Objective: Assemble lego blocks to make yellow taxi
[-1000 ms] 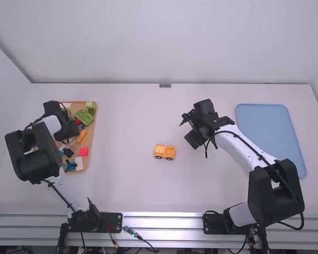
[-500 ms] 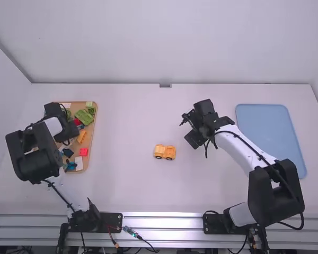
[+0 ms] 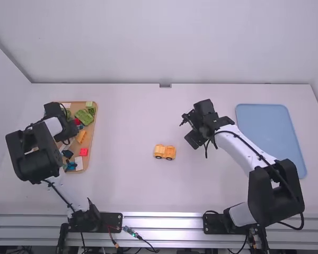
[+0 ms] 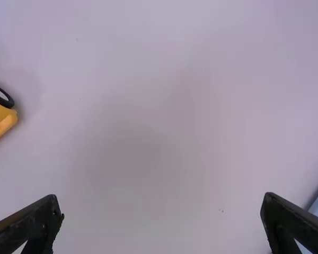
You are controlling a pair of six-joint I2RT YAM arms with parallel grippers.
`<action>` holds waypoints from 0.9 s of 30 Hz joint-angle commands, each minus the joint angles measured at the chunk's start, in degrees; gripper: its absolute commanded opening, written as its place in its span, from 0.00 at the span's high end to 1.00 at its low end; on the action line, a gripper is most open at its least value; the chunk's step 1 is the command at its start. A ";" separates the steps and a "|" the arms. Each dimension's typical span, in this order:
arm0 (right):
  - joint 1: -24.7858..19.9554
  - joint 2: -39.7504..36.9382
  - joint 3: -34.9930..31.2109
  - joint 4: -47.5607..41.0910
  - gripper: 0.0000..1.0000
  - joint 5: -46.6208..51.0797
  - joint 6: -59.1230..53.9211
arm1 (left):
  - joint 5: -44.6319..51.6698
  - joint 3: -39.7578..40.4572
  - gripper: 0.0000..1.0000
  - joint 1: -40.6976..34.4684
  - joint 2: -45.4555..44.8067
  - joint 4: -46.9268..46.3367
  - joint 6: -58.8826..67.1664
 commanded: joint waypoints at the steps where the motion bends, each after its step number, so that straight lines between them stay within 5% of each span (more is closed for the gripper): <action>1: -0.22 -1.31 0.81 -0.22 0.01 0.26 0.33 | 0.48 -0.63 0.76 0.02 0.13 0.14 0.17; 13: -0.22 -1.31 0.81 -0.20 0.01 0.26 0.35 | 0.46 3.89 0.88 0.28 0.13 -4.52 0.02; 19: -0.22 -1.31 0.81 -0.22 0.01 0.28 0.35 | 0.42 9.18 0.80 -0.04 0.13 -10.13 0.04; 21: -0.22 -1.31 0.81 -0.22 0.01 0.28 0.35 | 0.46 10.40 0.88 -0.04 0.13 -11.53 0.04; 27: -0.22 -1.31 0.81 -0.17 0.01 0.26 0.35 | 0.46 13.38 0.89 -0.04 0.13 -14.72 0.04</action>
